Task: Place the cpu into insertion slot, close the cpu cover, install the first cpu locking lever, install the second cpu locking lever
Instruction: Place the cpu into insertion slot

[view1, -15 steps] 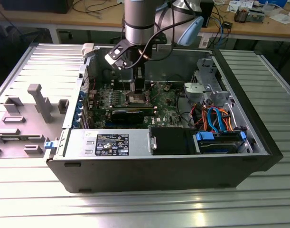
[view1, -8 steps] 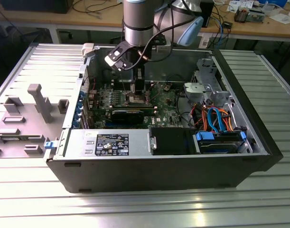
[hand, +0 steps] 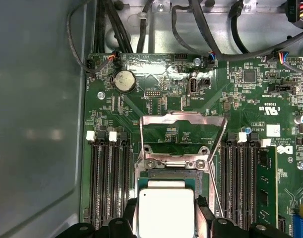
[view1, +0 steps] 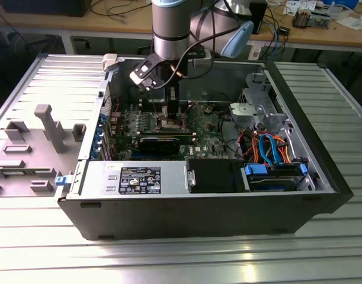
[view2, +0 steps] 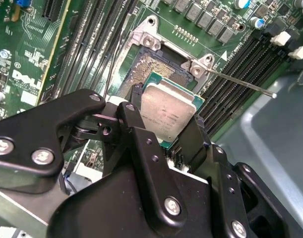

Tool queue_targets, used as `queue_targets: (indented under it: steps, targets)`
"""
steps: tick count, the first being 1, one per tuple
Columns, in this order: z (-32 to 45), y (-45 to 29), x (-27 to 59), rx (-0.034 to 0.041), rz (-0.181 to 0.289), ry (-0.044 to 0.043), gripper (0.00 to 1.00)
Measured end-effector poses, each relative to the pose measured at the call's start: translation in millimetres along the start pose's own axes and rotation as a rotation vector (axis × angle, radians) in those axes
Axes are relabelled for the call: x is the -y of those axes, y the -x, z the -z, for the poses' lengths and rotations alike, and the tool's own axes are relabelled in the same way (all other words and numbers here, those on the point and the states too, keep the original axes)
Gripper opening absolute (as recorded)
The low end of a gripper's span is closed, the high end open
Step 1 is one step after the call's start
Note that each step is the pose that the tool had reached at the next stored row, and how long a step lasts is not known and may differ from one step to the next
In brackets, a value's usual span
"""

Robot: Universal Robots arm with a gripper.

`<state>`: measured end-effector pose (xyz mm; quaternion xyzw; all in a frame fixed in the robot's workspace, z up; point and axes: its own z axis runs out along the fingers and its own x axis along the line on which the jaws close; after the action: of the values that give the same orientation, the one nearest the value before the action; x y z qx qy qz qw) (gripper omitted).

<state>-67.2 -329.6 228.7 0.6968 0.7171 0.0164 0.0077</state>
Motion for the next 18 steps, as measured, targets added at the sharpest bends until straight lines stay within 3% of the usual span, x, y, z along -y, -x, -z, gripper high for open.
queue_targets:
  steps: [9, 18]
  targets:
    - [-9.4, 0.1, 0.3, 0.0001, 0.0, 0.0, 0.55]
    - [-12.9, 0.3, 0.4, 0.0022, 0.0, -0.0028, 0.55]
